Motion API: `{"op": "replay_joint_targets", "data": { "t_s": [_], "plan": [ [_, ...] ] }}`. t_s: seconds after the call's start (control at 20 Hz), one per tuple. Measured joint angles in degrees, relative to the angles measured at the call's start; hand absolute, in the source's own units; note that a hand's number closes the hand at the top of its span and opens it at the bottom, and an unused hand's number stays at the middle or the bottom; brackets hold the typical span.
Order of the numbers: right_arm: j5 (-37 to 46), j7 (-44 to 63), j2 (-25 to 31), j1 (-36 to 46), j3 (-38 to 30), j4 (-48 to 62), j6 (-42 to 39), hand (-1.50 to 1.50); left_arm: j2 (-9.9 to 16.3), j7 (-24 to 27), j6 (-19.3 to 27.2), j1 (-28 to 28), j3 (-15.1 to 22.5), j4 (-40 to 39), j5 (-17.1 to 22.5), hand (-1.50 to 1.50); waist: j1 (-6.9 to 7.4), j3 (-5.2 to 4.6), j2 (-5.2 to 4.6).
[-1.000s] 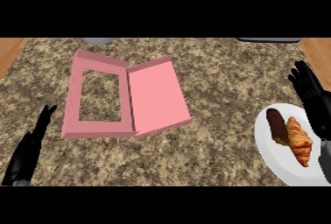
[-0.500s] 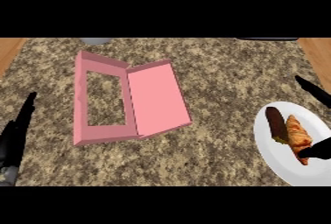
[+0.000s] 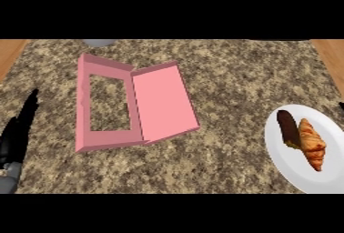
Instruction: Pick the croissant from the plate and place it in the cardboard box
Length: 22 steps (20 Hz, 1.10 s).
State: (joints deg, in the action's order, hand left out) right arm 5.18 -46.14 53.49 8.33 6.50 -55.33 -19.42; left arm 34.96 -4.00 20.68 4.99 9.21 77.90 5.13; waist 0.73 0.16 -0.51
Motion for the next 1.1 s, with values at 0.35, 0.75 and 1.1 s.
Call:
{"op": "replay_joint_targets", "data": {
  "t_s": [0.35,0.75,1.1],
  "plan": [
    [14.6,-2.6,5.7,6.7,5.9,3.7,4.7,-1.50,-1.1,0.6,-1.1,2.3,-0.2,-2.8,-0.7,0.00,0.67,-0.10,0.00],
    [29.6,5.9,4.9,16.1,15.7,4.0,0.1,-1.50,-1.4,0.0,-2.2,3.5,-0.9,-3.4,-1.5,0.00,1.05,-0.18,0.15],
    [38.4,11.8,-0.6,21.1,19.6,5.9,-5.3,-1.50,-2.3,0.3,-3.0,2.3,-2.5,-3.5,-2.6,0.00,0.28,-0.18,0.37]
  ]
}}
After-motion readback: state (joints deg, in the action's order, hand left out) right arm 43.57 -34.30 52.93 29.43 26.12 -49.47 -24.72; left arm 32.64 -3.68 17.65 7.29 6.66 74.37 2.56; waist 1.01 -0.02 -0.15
